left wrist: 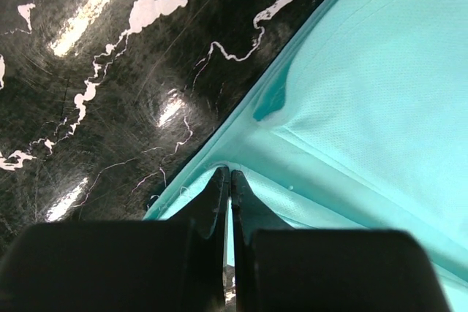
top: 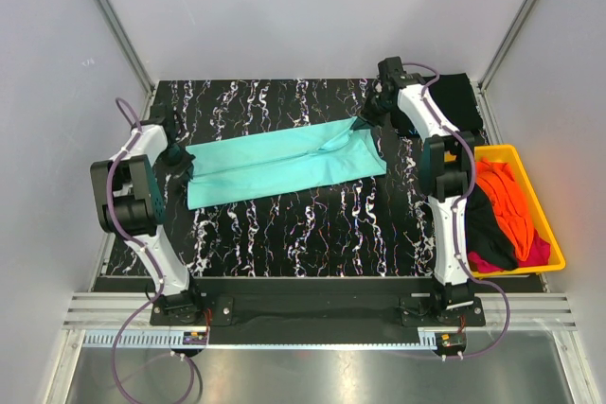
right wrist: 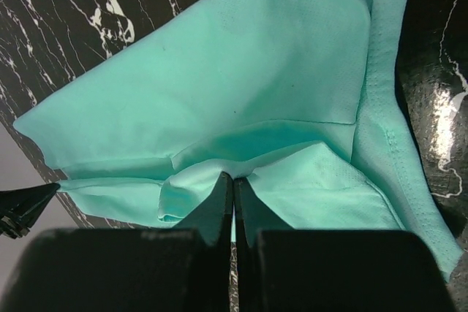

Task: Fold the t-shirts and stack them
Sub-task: Fold the tshirt

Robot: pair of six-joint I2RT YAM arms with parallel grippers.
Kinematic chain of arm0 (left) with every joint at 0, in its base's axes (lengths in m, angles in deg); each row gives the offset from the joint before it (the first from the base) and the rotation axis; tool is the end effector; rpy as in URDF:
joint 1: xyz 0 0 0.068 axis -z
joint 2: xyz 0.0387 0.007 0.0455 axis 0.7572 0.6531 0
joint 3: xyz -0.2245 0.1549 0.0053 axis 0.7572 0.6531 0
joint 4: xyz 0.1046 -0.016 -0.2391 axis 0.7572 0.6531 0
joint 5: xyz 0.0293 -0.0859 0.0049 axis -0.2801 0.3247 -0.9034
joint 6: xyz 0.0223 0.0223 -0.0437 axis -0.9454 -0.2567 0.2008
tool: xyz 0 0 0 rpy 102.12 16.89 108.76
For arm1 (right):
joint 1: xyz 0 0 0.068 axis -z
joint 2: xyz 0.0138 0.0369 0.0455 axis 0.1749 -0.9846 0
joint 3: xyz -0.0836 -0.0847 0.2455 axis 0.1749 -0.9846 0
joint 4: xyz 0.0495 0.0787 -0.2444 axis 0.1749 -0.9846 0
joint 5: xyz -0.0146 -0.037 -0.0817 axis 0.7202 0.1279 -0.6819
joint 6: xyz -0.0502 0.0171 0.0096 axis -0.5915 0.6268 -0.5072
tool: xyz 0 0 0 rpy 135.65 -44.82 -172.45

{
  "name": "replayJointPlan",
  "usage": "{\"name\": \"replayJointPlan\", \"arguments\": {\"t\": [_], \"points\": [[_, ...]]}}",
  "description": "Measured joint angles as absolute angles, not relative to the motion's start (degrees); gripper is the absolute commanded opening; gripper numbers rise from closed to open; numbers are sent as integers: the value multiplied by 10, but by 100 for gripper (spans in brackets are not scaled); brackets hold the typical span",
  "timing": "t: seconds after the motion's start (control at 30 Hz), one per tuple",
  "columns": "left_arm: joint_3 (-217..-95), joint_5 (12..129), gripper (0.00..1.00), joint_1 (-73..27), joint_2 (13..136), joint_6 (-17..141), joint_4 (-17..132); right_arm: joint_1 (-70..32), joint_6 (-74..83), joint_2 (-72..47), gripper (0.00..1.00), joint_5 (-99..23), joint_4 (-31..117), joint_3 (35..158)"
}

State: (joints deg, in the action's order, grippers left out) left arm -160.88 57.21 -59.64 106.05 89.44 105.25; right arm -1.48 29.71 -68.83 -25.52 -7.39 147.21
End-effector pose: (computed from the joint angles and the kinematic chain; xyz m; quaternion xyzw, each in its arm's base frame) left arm 0.3601 0.0692 0.1876 -0.4227 0.8968 0.0098 0.1300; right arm 0.5032 0.1157 0.2100 0.1293 0.9469 0.2497 0.1561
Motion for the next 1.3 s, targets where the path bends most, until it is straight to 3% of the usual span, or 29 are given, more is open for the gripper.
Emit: {"name": "replayJointPlan", "arguments": {"t": [0.33,0.47,0.57,0.6,0.7,0.8,0.93,1.03,1.13,1.3], "points": [[-1625,576,2,-598,1071,894,1051,-6,297,-714,2,-254,-91,1515],[-1628,575,19,-600,1079,892,1051,-3,298,-738,19,-248,-96,1548],[-1632,567,39,-603,1079,885,1053,0,302,-772,28,-241,-107,1597],[-1633,562,52,-605,1078,883,1053,2,302,-782,35,-241,-111,1615],[-1635,541,67,-607,1061,873,1055,12,302,-814,41,-243,-143,1678],[-1635,526,66,-607,1014,861,1056,24,291,-802,45,-257,-165,1673],[-1621,553,54,-601,927,832,1027,31,273,-753,46,-267,-172,1603],[-1568,635,42,-591,875,817,963,16,258,-710,47,-269,-167,1536],[-1529,719,33,-581,883,813,924,-24,255,-681,47,-270,-151,1478],[-1502,793,33,-567,956,810,903,-101,258,-675,45,-272,-122,1434]]}}
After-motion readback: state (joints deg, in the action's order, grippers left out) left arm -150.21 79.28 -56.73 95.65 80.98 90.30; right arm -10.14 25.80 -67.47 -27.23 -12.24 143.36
